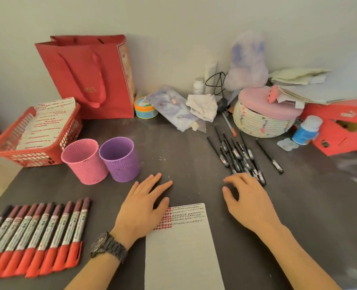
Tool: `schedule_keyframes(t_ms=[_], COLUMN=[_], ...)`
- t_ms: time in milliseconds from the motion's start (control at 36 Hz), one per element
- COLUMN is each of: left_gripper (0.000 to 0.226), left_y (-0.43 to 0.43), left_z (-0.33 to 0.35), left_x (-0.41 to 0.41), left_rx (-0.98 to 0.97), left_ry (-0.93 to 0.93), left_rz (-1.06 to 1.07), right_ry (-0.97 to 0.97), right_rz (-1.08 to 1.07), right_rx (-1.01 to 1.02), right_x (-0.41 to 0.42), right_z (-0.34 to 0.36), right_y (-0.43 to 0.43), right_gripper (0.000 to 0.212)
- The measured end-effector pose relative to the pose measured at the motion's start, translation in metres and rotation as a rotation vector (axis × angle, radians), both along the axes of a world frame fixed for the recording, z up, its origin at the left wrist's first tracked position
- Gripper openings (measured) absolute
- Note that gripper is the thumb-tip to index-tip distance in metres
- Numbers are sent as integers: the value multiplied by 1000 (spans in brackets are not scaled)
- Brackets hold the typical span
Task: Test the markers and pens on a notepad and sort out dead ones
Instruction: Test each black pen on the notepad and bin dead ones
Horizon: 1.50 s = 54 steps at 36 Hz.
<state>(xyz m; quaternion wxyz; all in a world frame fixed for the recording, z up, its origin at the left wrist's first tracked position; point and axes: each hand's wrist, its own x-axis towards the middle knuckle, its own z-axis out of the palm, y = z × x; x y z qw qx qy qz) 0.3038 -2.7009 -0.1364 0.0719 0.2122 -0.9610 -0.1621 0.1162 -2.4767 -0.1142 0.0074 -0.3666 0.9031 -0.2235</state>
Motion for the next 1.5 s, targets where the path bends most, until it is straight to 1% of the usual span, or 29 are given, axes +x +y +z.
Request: schedule_keyframes(t_ms=[167, 278, 361, 472, 528, 583, 639, 722, 806, 861, 917, 972, 1028, 1083, 1139, 1167, 1194, 1250, 1278, 1361, 1444, 1500], left_gripper=[50, 54, 56, 56, 56, 56, 56, 54, 50, 45, 31, 20, 22, 21, 18, 17, 20, 31, 37, 53, 55, 53], left_y=[3, 2, 2, 2, 2, 3, 2, 2, 5, 8, 13, 21, 31, 43, 58, 65, 71, 83, 88, 96, 100, 101], left_z=[-1, 0, 1, 3, 3, 2, 1, 2, 4, 7, 11, 15, 21, 27, 34, 38, 41, 45, 47, 49, 47, 43], left_x=[-2, -2, -2, -1, 0, 1, 1, 1, 4, 10, 19, 29, 40, 52, 65, 71, 75, 83, 84, 86, 82, 83], left_rx=[31, 30, 33, 40, 47, 57, 77, 105, 152, 242, 402, 556, 670, 725, 718, 712, 707, 672, 642, 575, 510, 458], left_ry=[33, 20, 16, 27, 33, 38, 46, 72, 113, 180, 294, 428, 524, 590, 627, 628, 617, 564, 525, 435, 379, 351], left_rz=[11, 6, 4, 1, 2, 3, 7, 19, 34, 69, 140, 210, 261, 294, 317, 313, 293, 221, 183, 94, 95, 104], right_ry=[75, 131, 164, 184, 94, -48, -225, -578, -876, -986, -1059, -1093, -1118, -1126, -1115, -1101, -1081, -1026, -1005, -990, -1002, -989], right_rz=[-42, -74, -107, -123, -128, -124, -113, -148, -168, -176, -193, -210, -206, -202, -185, -173, -160, -116, -92, -3, 70, 90], right_rx=[87, 233, 339, 364, 319, 209, 19, -351, -617, -718, -805, -852, -867, -870, -878, -882, -881, -862, -857, -847, -807, -773], right_x=[-43, -56, -60, -59, -54, -44, -25, 17, 59, 84, 104, 119, 133, 146, 157, 161, 165, 171, 173, 178, 179, 180], right_z=[20, 23, 20, 14, 15, 18, 22, 24, 23, 22, 21, 18, 16, 16, 18, 20, 23, 27, 30, 38, 40, 38], right_y=[-51, -75, -86, -90, -88, -80, -70, -53, -33, -21, -12, -7, -4, -2, -1, -2, -2, -3, -4, -8, -9, -9], right_gripper=[32, 37, 37, 34, 33, 30, 22, 13, 14, 16, 17, 20, 20, 17, 13, 8, 7, 22, 24, 19, 13, 15])
